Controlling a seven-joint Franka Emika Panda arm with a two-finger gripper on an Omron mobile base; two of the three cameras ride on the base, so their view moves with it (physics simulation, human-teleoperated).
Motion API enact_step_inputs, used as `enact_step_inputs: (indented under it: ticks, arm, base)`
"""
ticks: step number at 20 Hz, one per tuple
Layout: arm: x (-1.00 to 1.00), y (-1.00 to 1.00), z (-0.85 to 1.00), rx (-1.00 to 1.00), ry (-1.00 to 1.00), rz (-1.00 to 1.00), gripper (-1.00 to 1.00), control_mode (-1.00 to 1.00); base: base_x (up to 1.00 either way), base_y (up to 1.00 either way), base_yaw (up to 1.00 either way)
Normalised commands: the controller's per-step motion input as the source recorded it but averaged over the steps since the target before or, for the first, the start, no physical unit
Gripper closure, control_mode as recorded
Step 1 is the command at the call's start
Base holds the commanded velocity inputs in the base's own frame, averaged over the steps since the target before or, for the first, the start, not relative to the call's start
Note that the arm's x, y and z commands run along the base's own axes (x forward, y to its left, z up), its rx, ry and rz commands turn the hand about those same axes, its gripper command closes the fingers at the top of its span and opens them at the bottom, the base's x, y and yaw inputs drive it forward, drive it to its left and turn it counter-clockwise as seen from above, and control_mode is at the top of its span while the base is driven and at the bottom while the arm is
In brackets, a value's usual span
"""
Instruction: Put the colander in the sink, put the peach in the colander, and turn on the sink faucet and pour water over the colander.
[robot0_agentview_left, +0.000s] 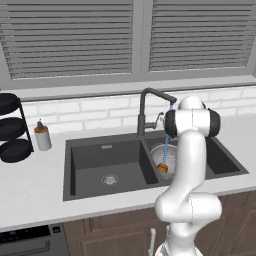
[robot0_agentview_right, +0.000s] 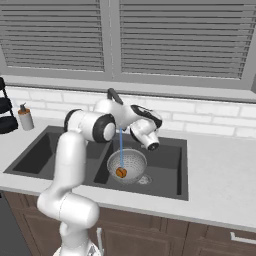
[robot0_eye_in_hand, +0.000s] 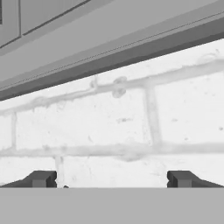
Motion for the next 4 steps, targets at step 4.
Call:
enact_step_inputs:
  ticks: [4]
  arm:
    - [-0.85, -0.83, 0.68, 0.06, 0.0, 0.04, -1.0, -1.0]
  base:
    - [0.0, 0.0, 0.0]
